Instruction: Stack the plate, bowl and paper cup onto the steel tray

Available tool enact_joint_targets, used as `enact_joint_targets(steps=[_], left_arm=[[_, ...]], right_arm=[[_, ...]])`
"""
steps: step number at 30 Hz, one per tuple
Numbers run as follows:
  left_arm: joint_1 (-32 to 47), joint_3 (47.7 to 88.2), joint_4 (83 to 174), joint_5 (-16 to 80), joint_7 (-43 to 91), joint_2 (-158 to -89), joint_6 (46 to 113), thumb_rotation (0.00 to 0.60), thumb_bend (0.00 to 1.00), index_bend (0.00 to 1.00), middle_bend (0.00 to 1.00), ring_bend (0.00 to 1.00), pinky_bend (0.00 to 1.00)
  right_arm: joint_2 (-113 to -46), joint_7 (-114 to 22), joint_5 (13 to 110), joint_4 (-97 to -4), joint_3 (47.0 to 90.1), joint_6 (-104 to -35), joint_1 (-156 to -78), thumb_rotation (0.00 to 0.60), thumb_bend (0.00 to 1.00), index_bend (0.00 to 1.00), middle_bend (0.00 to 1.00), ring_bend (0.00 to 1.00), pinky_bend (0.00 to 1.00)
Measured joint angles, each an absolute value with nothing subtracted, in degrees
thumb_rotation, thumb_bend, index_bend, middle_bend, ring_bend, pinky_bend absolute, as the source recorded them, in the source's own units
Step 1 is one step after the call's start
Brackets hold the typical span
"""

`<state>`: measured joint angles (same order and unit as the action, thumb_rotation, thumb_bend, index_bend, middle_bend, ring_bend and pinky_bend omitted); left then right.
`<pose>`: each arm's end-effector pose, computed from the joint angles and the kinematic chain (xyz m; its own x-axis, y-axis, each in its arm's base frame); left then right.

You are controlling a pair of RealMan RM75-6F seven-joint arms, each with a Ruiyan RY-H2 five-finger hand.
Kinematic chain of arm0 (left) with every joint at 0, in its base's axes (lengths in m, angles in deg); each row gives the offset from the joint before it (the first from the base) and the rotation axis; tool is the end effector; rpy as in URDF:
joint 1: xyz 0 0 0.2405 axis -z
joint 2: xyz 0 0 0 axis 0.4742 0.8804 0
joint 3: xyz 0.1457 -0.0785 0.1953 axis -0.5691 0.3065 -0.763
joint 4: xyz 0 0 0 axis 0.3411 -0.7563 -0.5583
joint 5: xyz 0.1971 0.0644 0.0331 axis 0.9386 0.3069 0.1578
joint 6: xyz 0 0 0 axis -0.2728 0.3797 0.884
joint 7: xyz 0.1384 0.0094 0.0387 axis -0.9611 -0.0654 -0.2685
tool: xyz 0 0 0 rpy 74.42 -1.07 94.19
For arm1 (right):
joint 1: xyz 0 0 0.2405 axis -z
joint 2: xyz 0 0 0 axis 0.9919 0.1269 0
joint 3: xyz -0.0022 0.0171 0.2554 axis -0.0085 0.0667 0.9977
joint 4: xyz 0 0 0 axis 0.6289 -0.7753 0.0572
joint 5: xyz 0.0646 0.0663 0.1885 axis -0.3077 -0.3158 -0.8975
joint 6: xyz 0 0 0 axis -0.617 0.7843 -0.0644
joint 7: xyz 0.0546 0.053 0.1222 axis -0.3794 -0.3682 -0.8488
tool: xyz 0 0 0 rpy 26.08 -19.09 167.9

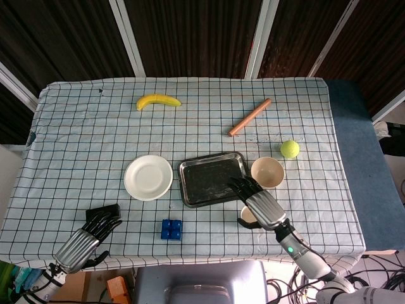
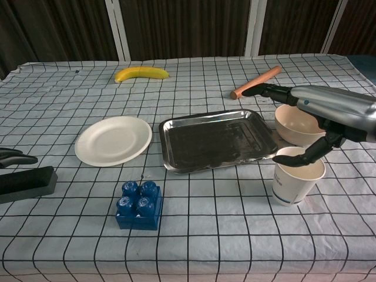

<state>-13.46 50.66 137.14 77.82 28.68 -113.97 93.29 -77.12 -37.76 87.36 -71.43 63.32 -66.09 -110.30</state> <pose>-0.2806 0.1723 0.0601 0.4738 0.2566 0.8425 0.8075 -0.5084 -0.2993 -0.1725 -0.2583 0.0119 0.3429 -0.2919 0.8929 -0.8587 -0.4828 0.1719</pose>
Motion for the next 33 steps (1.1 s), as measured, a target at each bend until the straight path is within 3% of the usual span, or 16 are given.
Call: enact_joint_targets(steps=[9,21,33], left_arm=[[-12.6,51.3,136.0,76.9,29.3,-115.6,93.2,0.600,0.36,0.01,0.08,0.03,0.05],[-9.1,60.0,129.0,69.1,29.0,-127.7,91.7,0.600,0.37,0.35,0.11,0.02,0.05],[-5.1,65.1,120.0,61.7,23.4,-141.3,88.0,0.600,0.32,0.47,0.15,0.03,0.06]], right_arm=[[-74.2,-38.4,88.9,-72.2,62.2,-69.8,-109.2,0.600,0.18,0.00,0.00,0.00,0.00],[-61.2,-41.4,90.1,-71.2,59.2,-84.5,-98.7,0.600,0.18,0.00,0.00,0.00,0.00],[-59.2,-48.3,89.2,-66.6,57.9,-84.1,-96.7,0.600,0.18,0.00,0.00,0.00,0.00]])
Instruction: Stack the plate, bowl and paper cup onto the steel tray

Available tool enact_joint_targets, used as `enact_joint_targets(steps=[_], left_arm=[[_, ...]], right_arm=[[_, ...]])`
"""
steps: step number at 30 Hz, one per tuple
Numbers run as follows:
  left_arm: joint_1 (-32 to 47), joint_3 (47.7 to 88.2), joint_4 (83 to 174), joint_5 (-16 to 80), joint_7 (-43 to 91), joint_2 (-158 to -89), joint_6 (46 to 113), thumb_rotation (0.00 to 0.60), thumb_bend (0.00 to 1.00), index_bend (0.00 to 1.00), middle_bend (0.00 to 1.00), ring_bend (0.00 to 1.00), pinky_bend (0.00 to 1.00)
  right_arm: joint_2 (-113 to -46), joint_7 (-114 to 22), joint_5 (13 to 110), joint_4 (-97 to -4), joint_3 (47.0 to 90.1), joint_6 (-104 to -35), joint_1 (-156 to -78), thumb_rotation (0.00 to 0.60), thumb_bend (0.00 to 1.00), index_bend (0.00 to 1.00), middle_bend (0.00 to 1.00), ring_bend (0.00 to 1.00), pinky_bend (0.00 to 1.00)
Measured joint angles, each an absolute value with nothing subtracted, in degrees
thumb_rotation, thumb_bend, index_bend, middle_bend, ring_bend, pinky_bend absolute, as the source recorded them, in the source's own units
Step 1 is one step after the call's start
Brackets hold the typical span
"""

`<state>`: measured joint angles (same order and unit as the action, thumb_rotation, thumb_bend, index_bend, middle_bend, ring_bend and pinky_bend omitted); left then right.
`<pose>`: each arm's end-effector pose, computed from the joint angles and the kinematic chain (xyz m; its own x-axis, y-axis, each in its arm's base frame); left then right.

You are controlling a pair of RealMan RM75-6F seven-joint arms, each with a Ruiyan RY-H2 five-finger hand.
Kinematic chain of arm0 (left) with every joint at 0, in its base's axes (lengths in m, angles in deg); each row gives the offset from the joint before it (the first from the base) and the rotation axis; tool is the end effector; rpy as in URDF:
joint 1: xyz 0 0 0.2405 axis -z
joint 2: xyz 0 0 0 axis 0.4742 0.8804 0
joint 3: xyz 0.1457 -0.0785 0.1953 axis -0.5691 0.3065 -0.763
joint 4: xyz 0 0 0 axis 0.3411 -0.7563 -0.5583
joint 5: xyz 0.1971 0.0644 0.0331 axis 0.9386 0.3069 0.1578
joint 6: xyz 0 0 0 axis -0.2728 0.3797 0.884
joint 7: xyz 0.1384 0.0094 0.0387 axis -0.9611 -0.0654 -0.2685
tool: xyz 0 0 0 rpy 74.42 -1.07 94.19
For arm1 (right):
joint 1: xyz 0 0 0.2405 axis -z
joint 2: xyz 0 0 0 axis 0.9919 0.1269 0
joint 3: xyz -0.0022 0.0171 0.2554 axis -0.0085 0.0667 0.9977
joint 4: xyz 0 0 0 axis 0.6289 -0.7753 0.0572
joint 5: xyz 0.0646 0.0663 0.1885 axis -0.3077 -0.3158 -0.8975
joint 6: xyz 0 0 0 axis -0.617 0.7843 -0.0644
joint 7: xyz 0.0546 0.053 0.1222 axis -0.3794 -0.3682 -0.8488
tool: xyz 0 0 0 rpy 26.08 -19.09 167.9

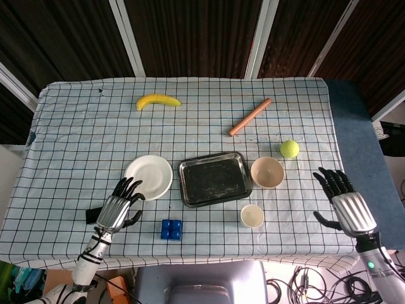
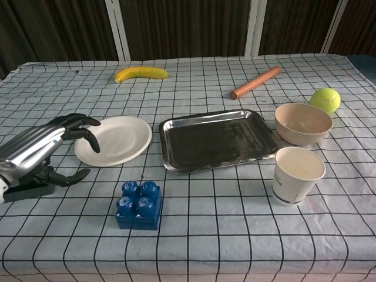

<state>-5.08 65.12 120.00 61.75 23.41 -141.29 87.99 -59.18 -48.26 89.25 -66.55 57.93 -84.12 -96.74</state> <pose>-0.2288 0.2704 -0.0397 0.3277 0.0950 0.9400 0.8920 -0.3589 -0.2747 -0.2910 -0.2164 0.1415 0.4207 -0.1100 0.9005 -0.8948 -0.2141 0.3919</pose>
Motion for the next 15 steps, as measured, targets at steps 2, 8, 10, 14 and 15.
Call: enact_joint_targets(steps=[2,8,10,14,15], left_arm=[[-4.8,65.4,118.2,61.7,23.2,-142.9,88.6,0.600,0.32,0.48,0.16,0.03,0.06],[-3.6,66.1,110.8,61.1,24.4,-148.2,89.8,0.600,0.31,0.48,0.16,0.03,0.06],[-3.1,66.4,108.1,60.6,25.2,-149.7,89.5,0.600,0.31,0.48,0.16,0.03,0.06],[-1.9,66.8,103.1,59.7,27.0,-152.4,88.7,0.600,0.31,0.48,0.17,0.03,0.06],[-1.6,66.9,101.7,59.6,27.6,-153.1,88.7,0.600,0.31,0.48,0.17,0.03,0.05]], right_arm=[[-59.3,-49.2,89.1,-65.9,57.9,-83.6,-96.7,0.600,0.18,0.00,0.00,0.00,0.00],[-59.4,-50.7,88.8,-65.1,57.8,-82.9,-96.5,0.600,0.18,0.00,0.00,0.00,0.00],[-59.4,-51.0,88.7,-64.9,57.8,-82.7,-96.5,0.600,0.18,0.00,0.00,0.00,0.00],[-59.3,-51.3,88.4,-64.7,57.9,-82.5,-96.3,0.600,0.18,0.00,0.00,0.00,0.00],[-59.3,-51.4,88.3,-64.7,57.9,-82.4,-96.3,0.600,0.18,0.00,0.00,0.00,0.00]])
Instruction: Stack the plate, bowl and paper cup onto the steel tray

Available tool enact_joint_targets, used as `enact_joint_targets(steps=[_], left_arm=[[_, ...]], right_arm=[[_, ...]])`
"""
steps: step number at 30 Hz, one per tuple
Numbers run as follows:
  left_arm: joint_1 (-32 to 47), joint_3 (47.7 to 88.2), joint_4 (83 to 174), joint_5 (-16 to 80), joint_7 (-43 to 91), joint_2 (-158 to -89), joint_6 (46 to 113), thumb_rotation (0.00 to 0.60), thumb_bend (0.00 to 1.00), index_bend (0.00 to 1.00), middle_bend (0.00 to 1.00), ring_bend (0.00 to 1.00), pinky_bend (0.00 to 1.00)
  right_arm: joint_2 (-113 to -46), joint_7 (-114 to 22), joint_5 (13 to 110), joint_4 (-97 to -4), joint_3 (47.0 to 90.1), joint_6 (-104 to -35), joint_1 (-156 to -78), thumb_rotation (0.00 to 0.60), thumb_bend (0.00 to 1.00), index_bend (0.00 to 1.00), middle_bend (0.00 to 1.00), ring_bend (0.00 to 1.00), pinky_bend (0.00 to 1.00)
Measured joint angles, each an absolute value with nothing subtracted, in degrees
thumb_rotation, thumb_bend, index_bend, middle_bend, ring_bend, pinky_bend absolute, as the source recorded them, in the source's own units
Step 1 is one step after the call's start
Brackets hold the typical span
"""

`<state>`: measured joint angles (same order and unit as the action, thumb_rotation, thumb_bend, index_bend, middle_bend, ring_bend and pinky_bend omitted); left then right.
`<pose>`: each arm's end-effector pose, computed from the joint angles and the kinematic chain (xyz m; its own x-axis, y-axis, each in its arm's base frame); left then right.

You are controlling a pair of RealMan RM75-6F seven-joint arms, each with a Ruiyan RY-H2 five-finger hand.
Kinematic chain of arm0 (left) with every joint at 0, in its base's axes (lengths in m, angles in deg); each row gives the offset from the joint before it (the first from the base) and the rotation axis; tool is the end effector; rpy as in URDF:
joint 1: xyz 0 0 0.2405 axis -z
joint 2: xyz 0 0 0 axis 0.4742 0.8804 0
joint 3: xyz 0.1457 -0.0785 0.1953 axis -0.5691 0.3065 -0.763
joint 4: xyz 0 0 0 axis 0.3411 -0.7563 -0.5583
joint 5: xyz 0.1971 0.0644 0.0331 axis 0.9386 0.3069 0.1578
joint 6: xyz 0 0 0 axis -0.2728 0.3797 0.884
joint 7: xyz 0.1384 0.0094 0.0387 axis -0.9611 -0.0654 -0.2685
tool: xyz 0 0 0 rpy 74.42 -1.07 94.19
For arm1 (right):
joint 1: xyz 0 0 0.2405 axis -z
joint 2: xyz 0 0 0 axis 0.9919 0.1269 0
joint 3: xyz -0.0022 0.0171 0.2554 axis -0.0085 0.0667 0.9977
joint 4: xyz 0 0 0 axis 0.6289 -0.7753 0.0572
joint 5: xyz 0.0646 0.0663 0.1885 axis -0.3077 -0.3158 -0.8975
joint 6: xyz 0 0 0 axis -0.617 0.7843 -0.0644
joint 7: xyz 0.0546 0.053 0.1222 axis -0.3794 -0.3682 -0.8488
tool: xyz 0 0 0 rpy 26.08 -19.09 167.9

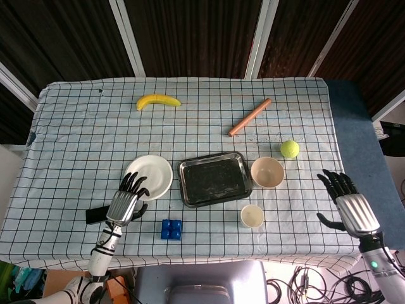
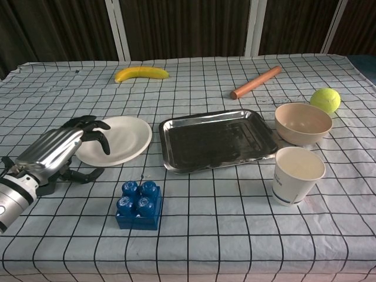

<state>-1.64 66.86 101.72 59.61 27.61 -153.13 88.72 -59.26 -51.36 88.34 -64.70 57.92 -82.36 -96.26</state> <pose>-0.2301 0.2934 -0.0747 0.3365 0.0452 0.9406 0.8976 -0.3174 -0.3059 -0.3035 -0.2155 0.1418 0.3986 -0.1467 0.9053 -0.9108 -0.1789 0.3720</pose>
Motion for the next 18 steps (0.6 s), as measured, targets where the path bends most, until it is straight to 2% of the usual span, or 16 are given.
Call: enact_joint_targets(steps=[10,18], left_arm=[[0.5,66.6,94.2,59.0,30.7,-157.8,88.4,0.600,0.31,0.48,0.19,0.04,0.05],[2.1,66.8,88.0,58.2,32.0,-161.0,87.6,0.600,0.31,0.52,0.21,0.05,0.05]], right_arm=[[-58.4,-52.6,87.4,-64.8,57.8,-80.5,-96.3,0.600,0.18,0.00,0.00,0.00,0.00],[-57.9,-53.0,86.5,-64.6,57.9,-79.6,-96.0,0.600,0.18,0.00,0.00,0.00,0.00]])
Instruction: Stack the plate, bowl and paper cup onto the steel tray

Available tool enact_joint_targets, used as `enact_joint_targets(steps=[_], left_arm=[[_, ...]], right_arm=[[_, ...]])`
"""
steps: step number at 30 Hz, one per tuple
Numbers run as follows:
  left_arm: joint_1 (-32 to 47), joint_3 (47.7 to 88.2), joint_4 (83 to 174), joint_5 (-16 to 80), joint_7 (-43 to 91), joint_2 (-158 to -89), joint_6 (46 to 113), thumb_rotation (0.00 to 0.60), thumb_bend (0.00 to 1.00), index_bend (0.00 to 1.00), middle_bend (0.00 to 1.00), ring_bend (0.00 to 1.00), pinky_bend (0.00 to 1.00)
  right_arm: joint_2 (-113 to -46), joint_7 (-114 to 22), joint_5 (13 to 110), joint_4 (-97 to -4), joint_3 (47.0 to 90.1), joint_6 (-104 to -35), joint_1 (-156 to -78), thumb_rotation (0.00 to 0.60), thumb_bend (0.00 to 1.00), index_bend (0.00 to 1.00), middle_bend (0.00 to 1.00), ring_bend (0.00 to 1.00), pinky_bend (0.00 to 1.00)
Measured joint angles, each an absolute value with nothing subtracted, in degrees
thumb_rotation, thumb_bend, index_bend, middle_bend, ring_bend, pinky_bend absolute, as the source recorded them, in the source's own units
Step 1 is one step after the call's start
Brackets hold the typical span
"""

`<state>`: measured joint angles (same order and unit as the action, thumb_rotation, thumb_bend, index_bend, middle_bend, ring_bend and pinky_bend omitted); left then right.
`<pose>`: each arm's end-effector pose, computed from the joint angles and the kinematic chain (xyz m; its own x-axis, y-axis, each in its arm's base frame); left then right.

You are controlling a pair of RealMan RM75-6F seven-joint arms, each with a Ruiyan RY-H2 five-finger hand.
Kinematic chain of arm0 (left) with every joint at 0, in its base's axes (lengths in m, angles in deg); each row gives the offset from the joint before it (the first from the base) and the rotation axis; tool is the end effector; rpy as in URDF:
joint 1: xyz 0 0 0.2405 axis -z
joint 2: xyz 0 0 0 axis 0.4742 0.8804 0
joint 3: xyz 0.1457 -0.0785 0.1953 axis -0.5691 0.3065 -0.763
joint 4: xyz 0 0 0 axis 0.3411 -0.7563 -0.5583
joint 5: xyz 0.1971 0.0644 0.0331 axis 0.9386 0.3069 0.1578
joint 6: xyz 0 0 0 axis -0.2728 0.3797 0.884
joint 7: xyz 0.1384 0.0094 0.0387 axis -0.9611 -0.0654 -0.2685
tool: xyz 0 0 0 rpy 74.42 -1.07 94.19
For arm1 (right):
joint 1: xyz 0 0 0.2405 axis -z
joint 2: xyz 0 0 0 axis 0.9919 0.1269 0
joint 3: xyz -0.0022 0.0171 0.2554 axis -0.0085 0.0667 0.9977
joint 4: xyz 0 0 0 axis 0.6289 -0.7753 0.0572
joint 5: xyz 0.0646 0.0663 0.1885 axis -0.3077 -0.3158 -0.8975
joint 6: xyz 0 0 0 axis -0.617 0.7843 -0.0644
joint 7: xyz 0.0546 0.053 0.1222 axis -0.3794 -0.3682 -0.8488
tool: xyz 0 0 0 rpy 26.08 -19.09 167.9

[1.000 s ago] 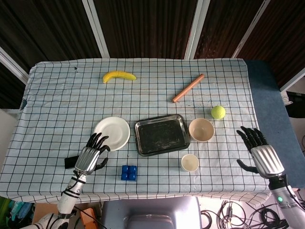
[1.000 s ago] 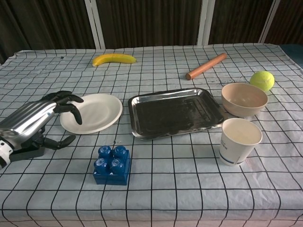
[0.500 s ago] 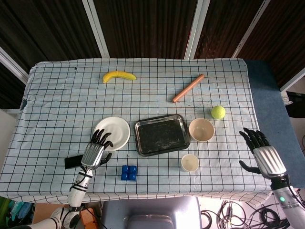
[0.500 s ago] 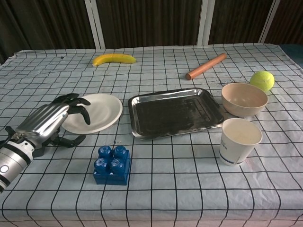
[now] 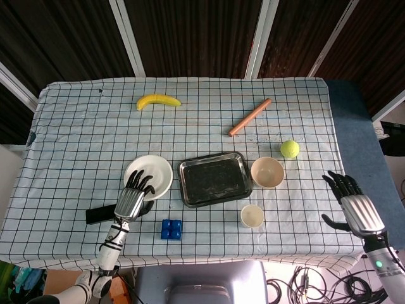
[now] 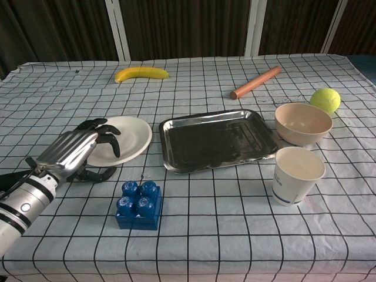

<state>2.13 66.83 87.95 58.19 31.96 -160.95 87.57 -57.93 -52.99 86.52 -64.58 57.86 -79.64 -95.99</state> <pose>-0.2261 0.3090 -0.0974 0.3589 0.0403 0.9325 0.8907 -0.3134 -0.3293 -0.3145 -0.2142 0.1464 0.3900 -0.1919 0.9006 -0.9197 -0.1306 0.3704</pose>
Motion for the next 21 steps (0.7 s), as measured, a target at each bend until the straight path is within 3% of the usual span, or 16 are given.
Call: enact_joint_targets(steps=[8,15,21], left_arm=[[3.3,67.0,82.1,57.6,33.1,-163.8,87.5,0.600,0.32,0.58,0.23,0.06,0.04],[4.1,67.3,77.5,57.0,34.4,-166.3,89.3,0.600,0.44,0.73,0.33,0.12,0.04],[4.7,68.0,73.2,56.5,37.1,-168.5,92.2,0.600,0.46,0.77,0.38,0.14,0.04]], right_arm=[[-57.4,-53.3,85.9,-64.6,57.9,-78.8,-95.8,0.600,0.18,0.00,0.00,0.00,0.00],[-56.9,-53.5,85.5,-64.7,57.8,-78.0,-95.7,0.600,0.18,0.00,0.00,0.00,0.00],[-56.8,-53.8,85.4,-64.5,57.5,-77.2,-95.6,0.600,0.18,0.00,0.00,0.00,0.00]])
